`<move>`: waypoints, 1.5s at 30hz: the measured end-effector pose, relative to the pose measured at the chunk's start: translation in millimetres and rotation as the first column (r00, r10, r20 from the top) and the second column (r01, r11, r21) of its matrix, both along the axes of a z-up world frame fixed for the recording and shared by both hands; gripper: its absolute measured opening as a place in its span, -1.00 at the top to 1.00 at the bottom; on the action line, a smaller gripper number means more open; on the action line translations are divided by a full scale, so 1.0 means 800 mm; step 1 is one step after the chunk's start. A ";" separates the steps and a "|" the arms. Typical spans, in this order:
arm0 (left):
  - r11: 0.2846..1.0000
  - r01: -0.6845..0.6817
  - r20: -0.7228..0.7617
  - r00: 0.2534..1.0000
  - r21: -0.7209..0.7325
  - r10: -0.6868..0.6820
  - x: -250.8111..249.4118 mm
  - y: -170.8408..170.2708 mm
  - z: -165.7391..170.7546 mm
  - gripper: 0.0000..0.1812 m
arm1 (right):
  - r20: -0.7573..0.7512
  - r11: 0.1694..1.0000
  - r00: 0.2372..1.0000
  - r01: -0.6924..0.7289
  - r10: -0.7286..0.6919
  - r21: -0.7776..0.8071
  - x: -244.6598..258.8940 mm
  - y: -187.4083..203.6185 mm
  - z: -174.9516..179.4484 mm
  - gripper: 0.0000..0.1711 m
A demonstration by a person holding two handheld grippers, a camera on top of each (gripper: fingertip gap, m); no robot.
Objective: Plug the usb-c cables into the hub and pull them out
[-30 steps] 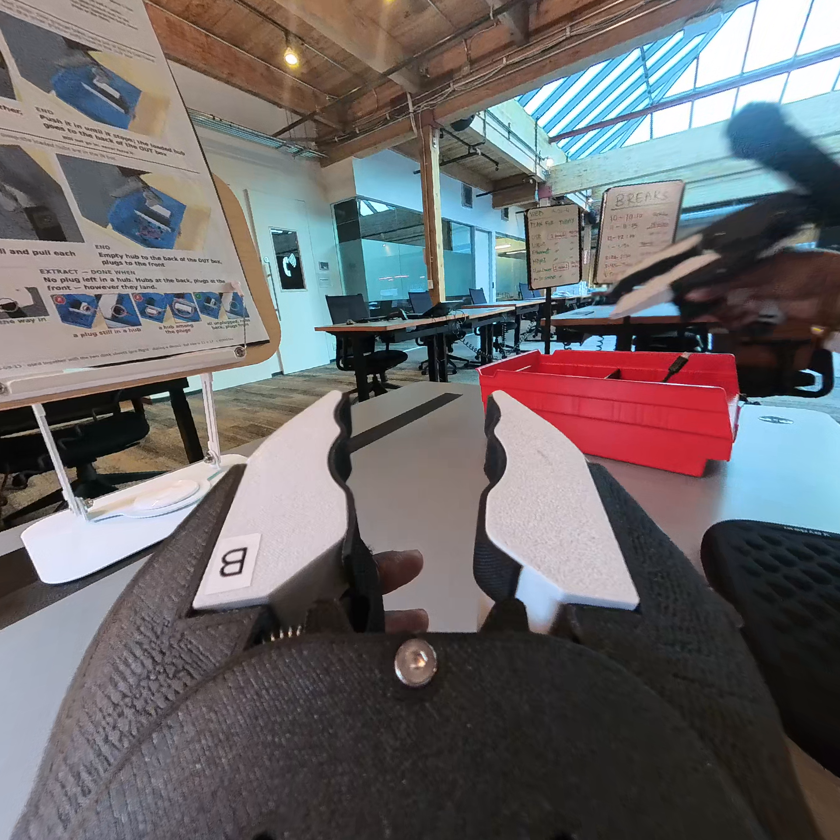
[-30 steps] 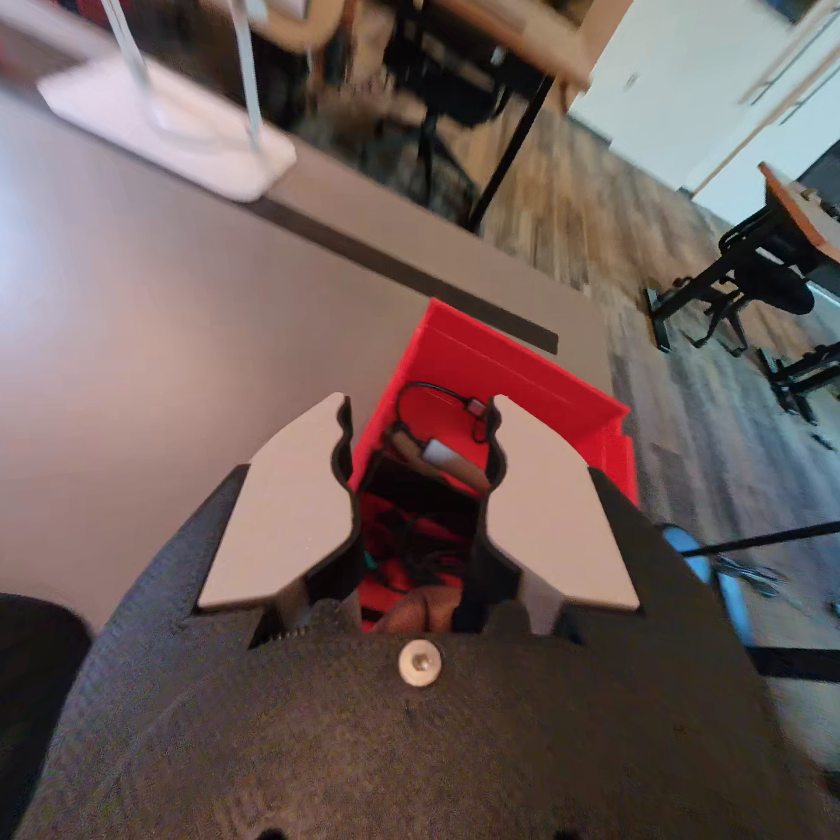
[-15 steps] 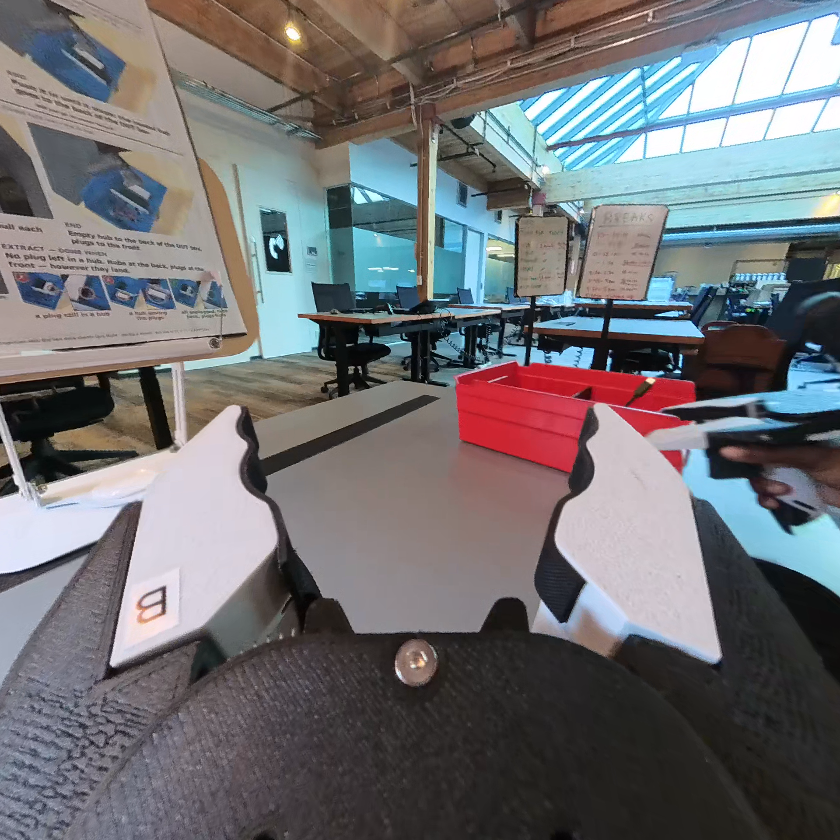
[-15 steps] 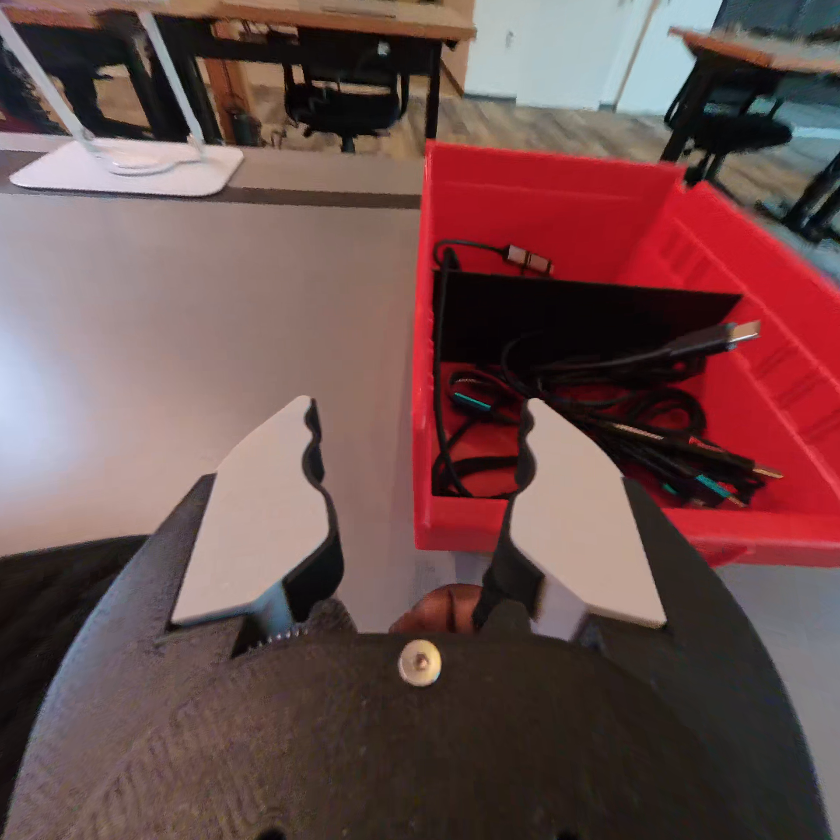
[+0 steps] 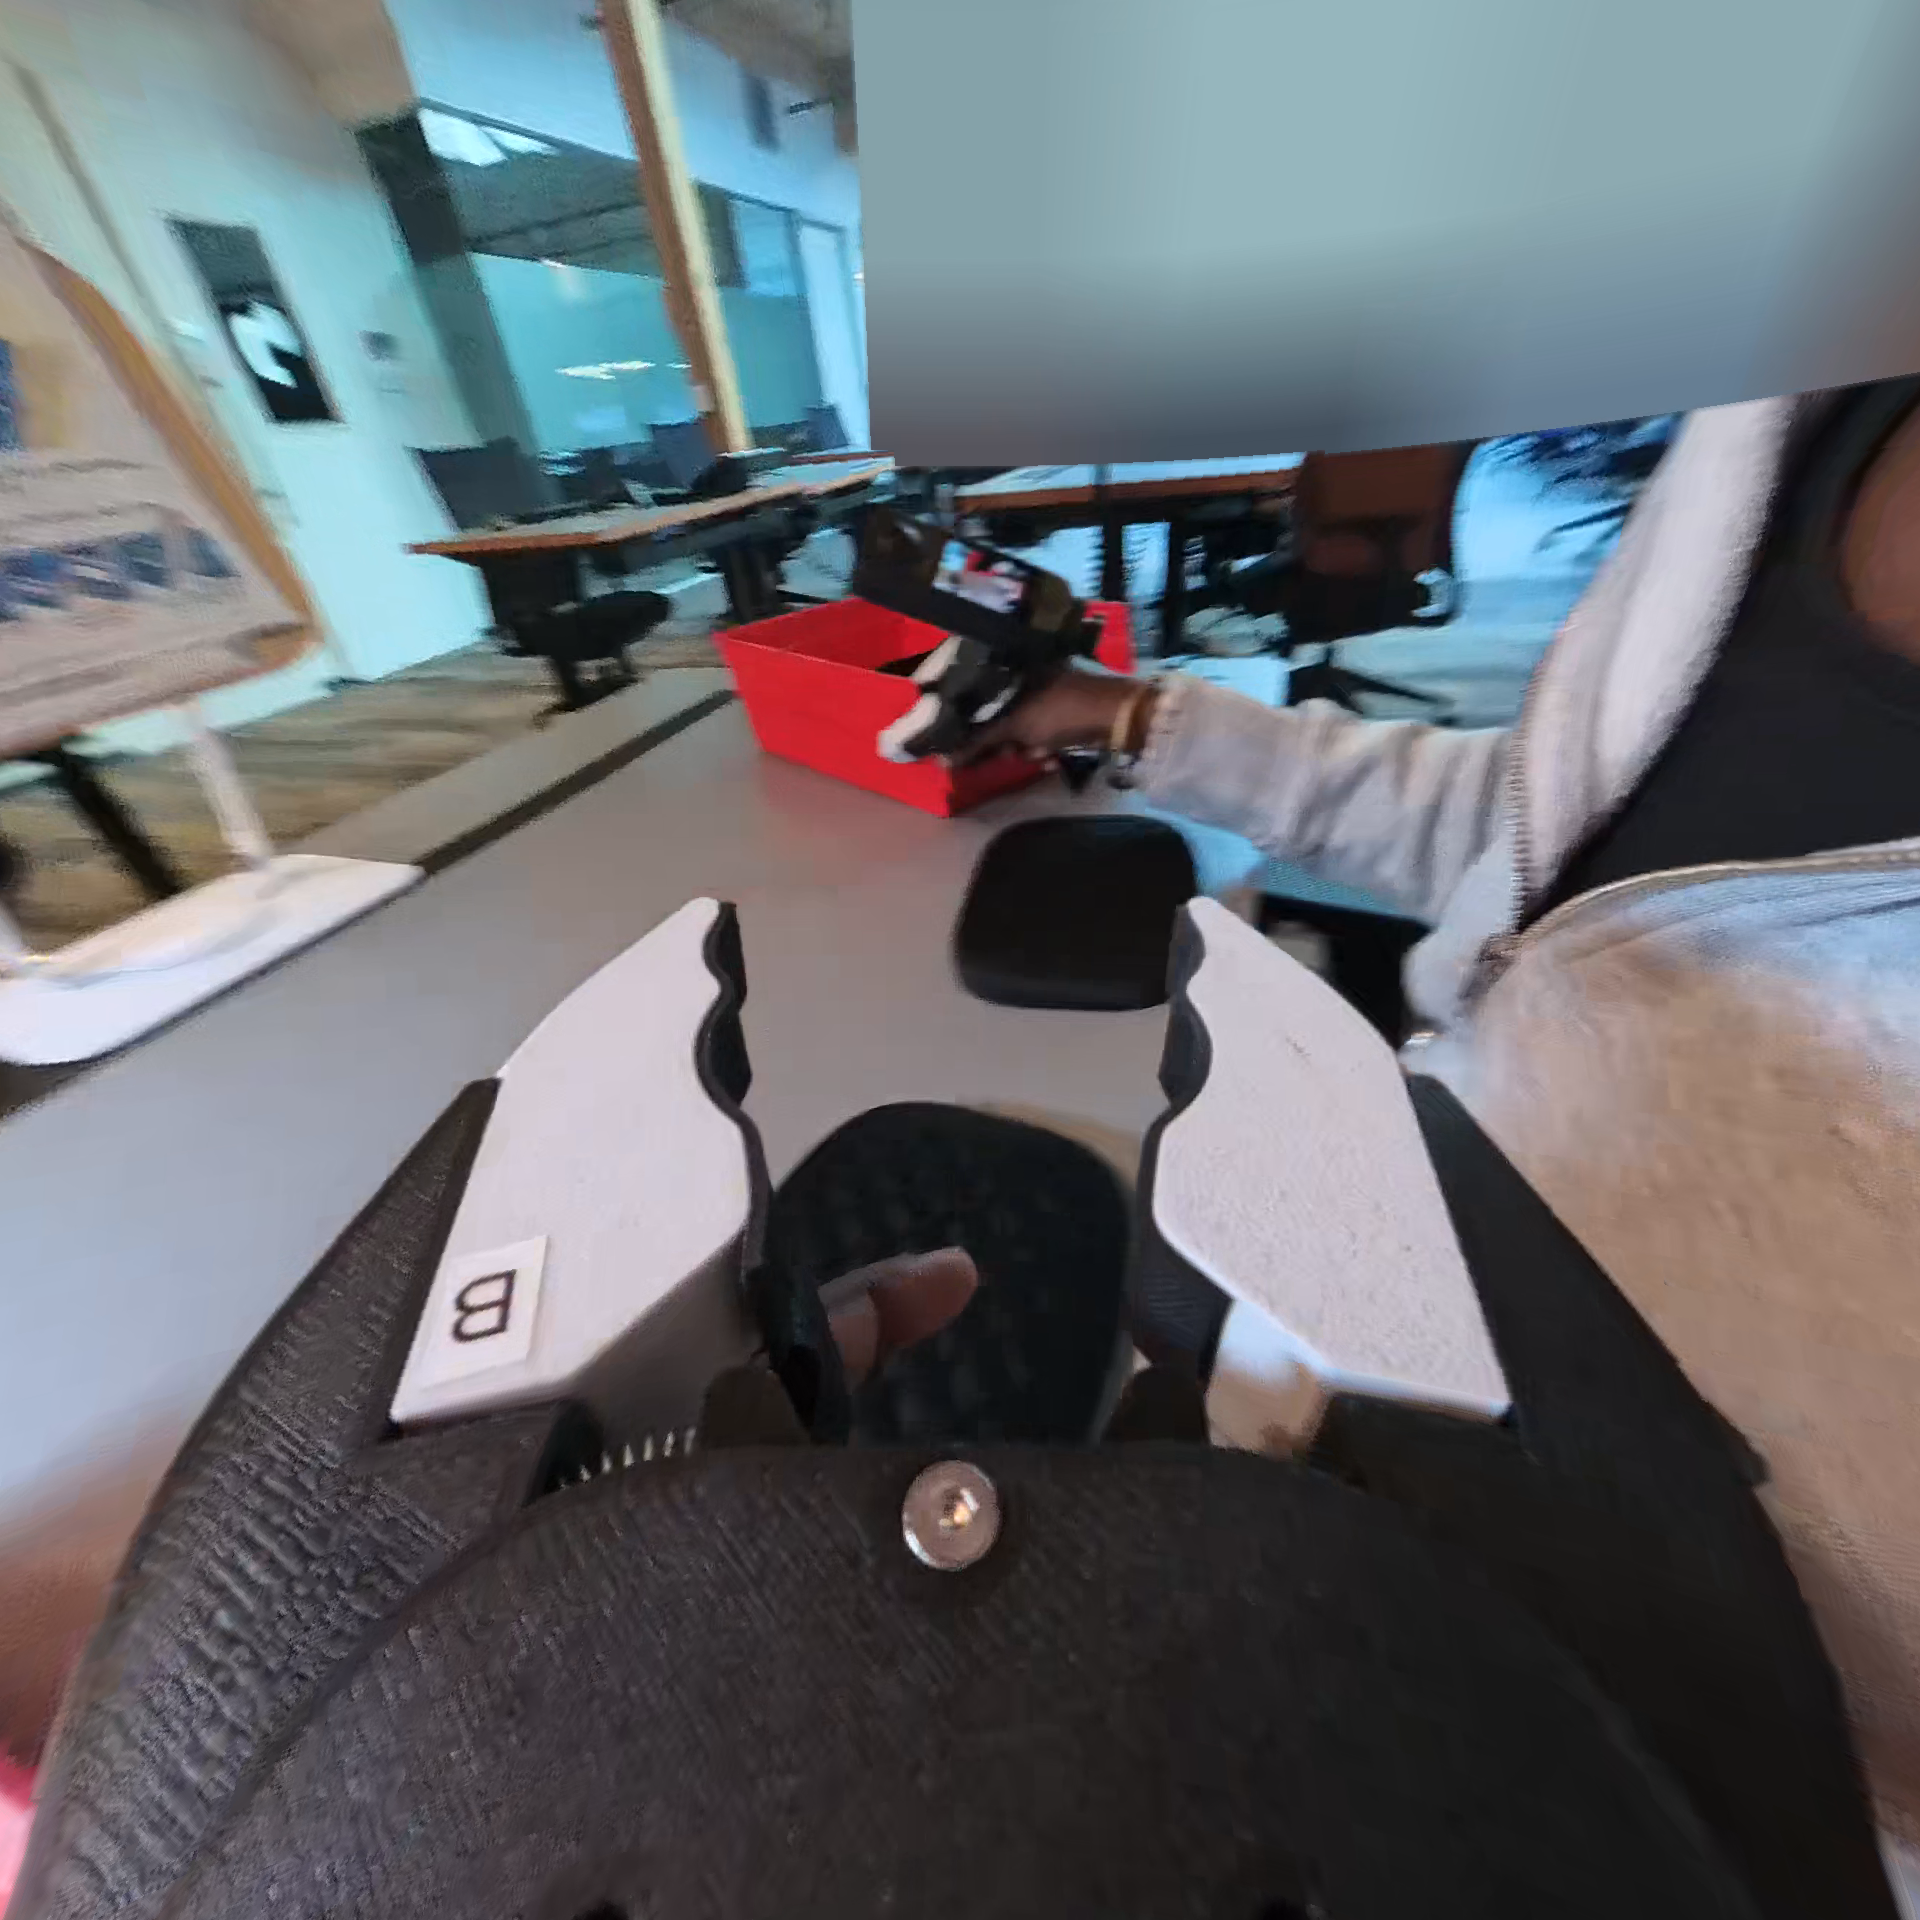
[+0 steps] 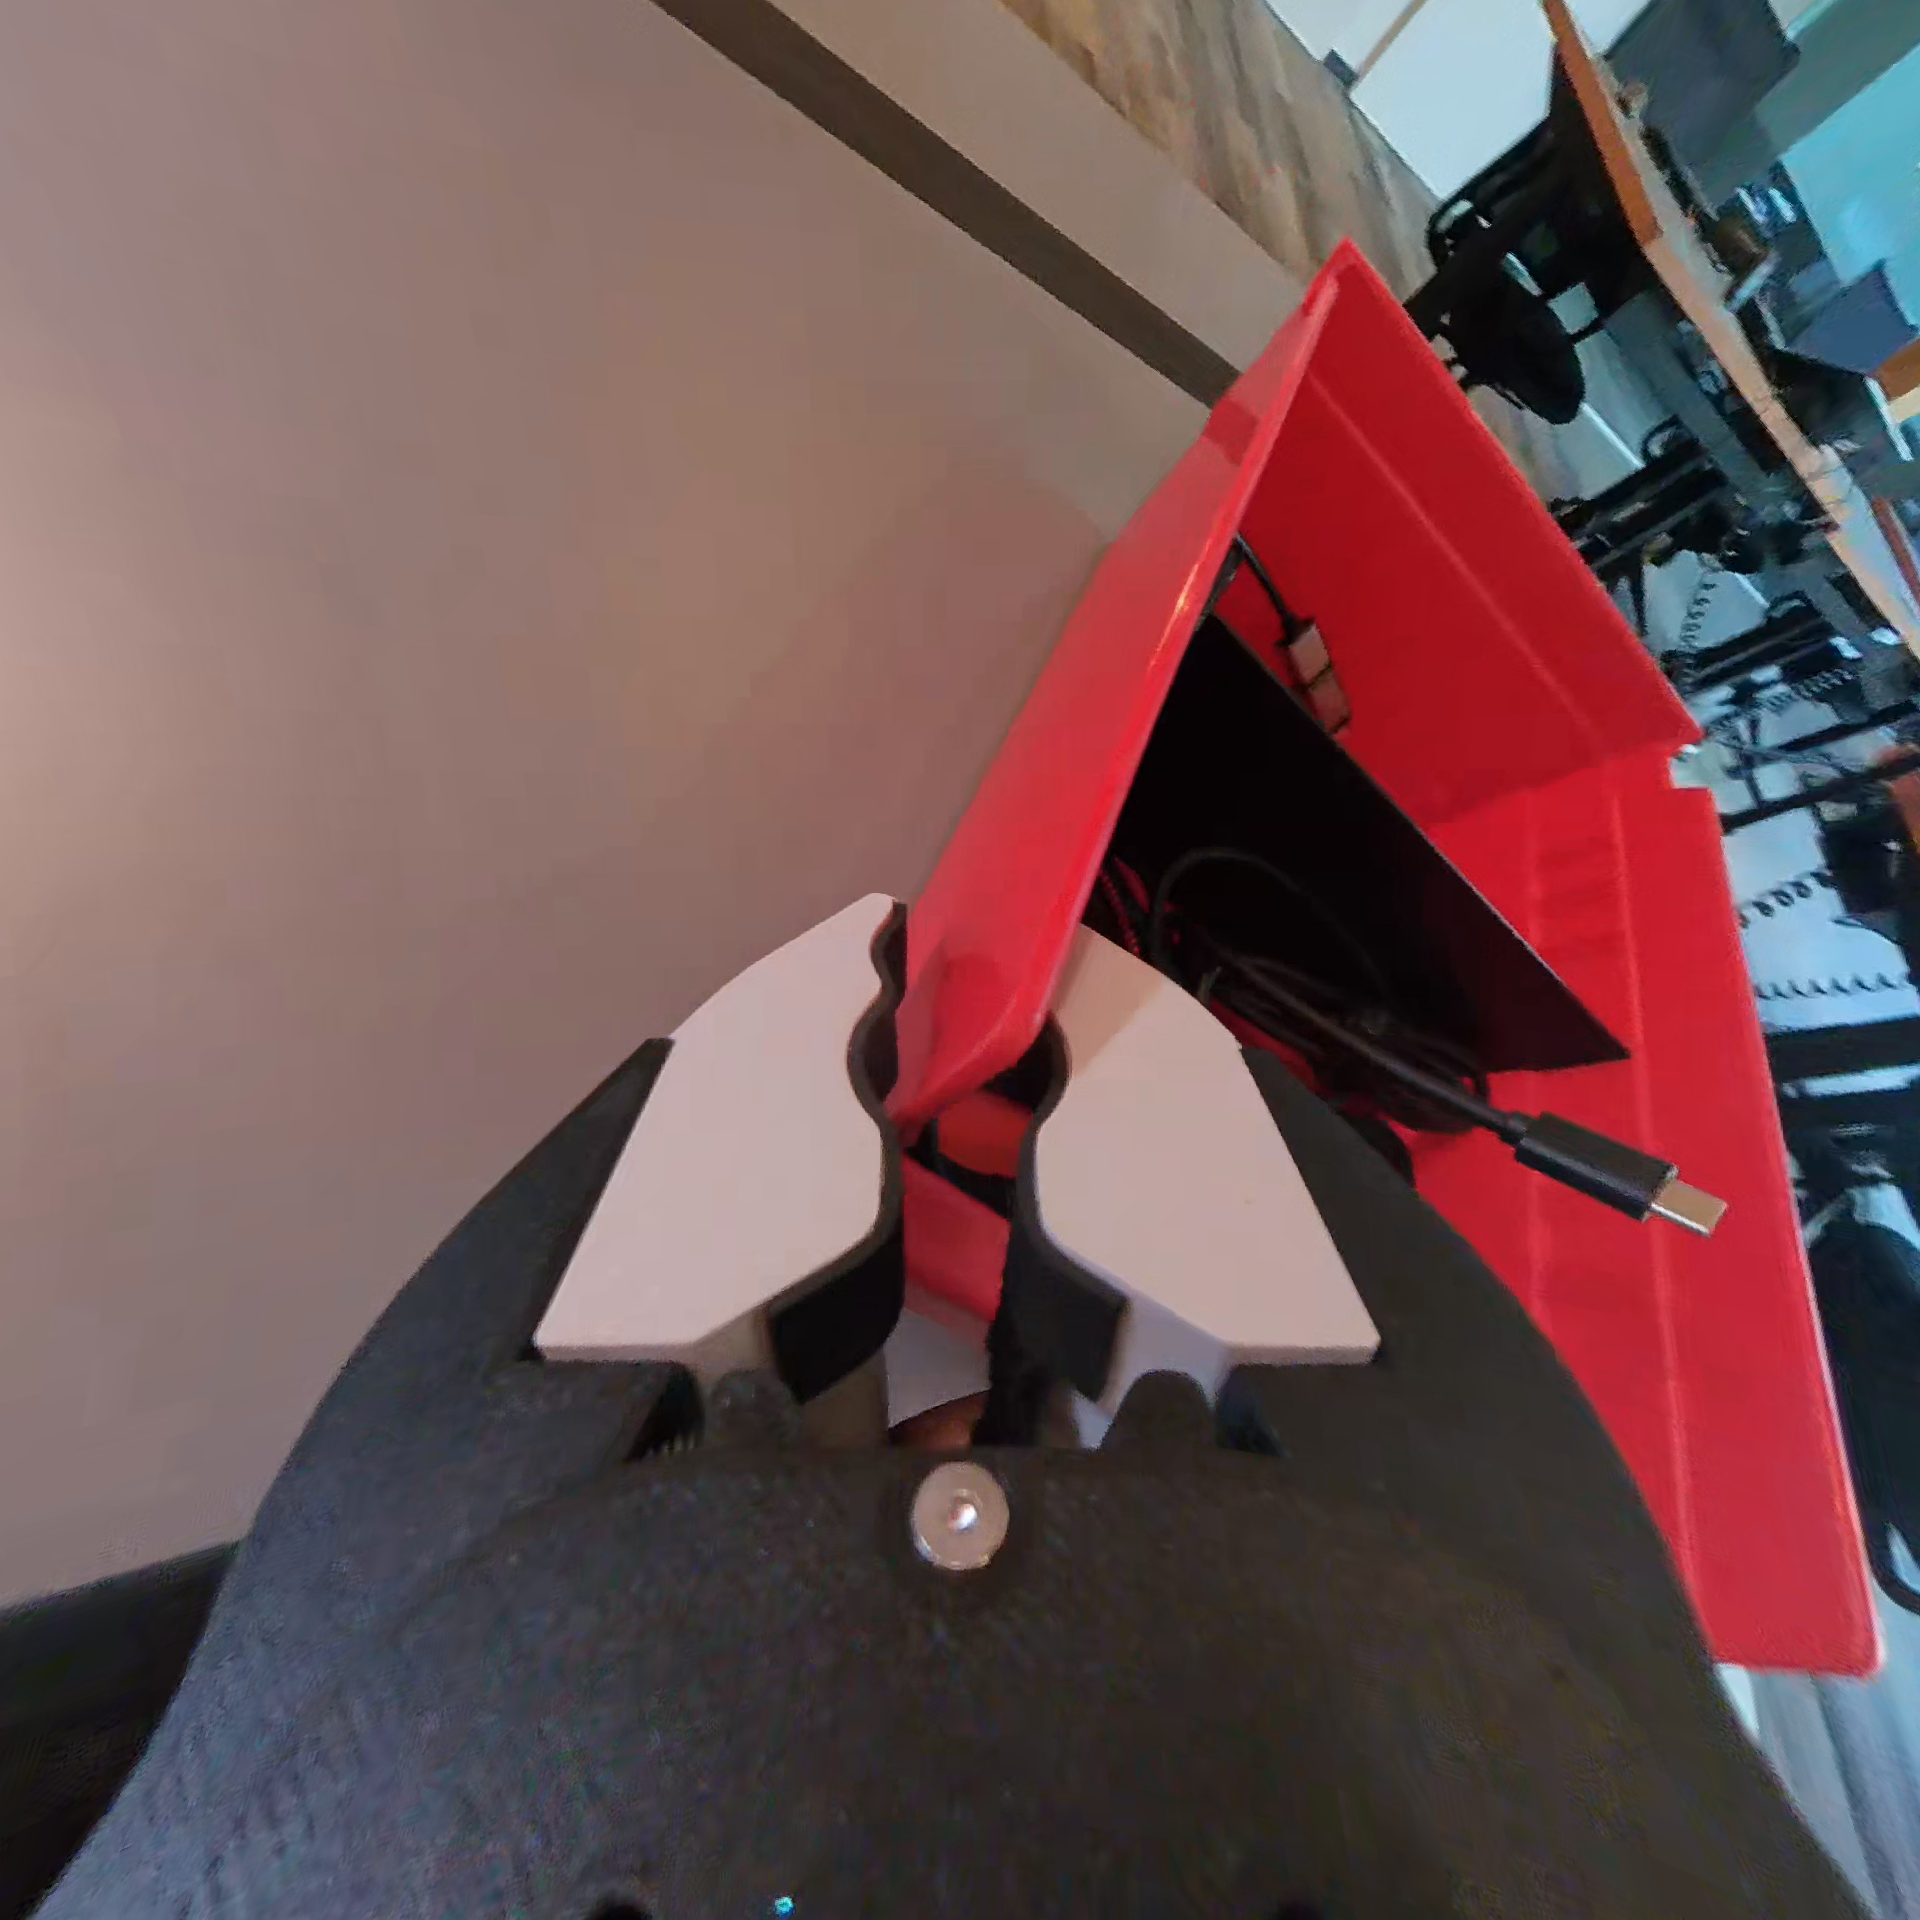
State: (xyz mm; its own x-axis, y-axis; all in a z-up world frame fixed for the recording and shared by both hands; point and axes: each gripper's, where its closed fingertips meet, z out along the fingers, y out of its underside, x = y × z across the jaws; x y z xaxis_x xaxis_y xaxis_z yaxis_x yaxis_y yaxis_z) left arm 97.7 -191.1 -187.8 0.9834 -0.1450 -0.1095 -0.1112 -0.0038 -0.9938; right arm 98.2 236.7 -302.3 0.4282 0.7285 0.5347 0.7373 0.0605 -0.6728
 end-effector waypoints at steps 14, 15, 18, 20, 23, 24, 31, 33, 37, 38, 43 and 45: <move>0.977 -0.212 -0.063 0.976 -0.017 0.210 -0.053 -0.047 -0.001 0.16 | -0.021 0.942 0.943 -0.333 0.332 -0.048 -0.123 -0.180 0.000 0.73; 0.975 -0.222 -0.072 0.973 -0.017 0.221 -0.055 -0.049 -0.001 0.16 | -0.038 0.935 0.937 -0.350 0.348 -0.064 -0.131 -0.195 0.000 0.73; 0.966 -0.259 -0.062 0.964 -0.010 0.258 -0.064 -0.059 0.001 0.16 | -0.080 0.907 0.913 -0.408 0.401 -0.107 -0.155 -0.244 0.000 0.70; 0.958 -0.287 -0.061 0.956 0.003 0.286 -0.070 -0.067 0.005 0.16 | -0.106 0.886 0.894 -0.446 0.435 -0.131 -0.168 -0.278 0.000 0.69; 0.944 -0.329 -0.059 0.942 0.022 0.330 -0.080 -0.080 0.008 0.17 | -0.175 0.849 0.861 -0.504 0.478 -0.157 -0.184 -0.329 0.001 0.66; 0.939 -0.342 -0.056 0.938 0.028 0.343 -0.083 -0.084 0.009 0.17 | -0.193 0.838 0.848 -0.523 0.494 -0.155 -0.189 -0.345 0.002 0.65; 0.909 -0.408 -0.034 0.911 0.087 0.412 -0.097 -0.114 0.023 0.19 | -0.223 0.772 0.775 -0.624 0.591 -0.120 -0.226 -0.433 0.002 0.64; 0.903 -0.419 -0.033 0.905 0.097 0.424 -0.099 -0.121 0.025 0.19 | -0.204 0.751 0.754 -0.651 0.624 -0.110 -0.235 -0.454 0.002 0.64; 0.889 -0.444 -0.034 0.893 0.110 0.449 -0.102 -0.132 0.029 0.20 | -0.204 0.697 0.703 -0.708 0.682 -0.111 -0.252 -0.494 0.002 0.64; 0.886 -0.449 -0.035 0.890 0.111 0.455 -0.104 -0.134 0.029 0.20 | -0.202 0.685 0.690 -0.721 0.695 -0.105 -0.255 -0.503 0.002 0.65; 0.880 -0.457 -0.037 0.885 0.132 0.465 -0.106 -0.144 0.032 0.20 | -0.208 0.610 0.616 -0.786 0.760 -0.098 -0.268 -0.538 0.003 0.65; 0.873 -0.465 -0.032 0.880 0.145 0.474 -0.107 -0.149 0.036 0.20 | -0.215 0.578 0.584 -0.810 0.783 -0.099 -0.274 -0.550 0.003 0.65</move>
State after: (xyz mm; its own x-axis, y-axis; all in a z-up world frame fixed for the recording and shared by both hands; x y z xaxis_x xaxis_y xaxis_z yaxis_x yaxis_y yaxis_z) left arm 11.8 -310.4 -159.3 0.9221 0.3521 -0.1603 -0.1917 0.0559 -0.9799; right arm -120.8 -203.5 -300.0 -0.3153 0.8800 0.3552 0.3506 0.4558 -0.8181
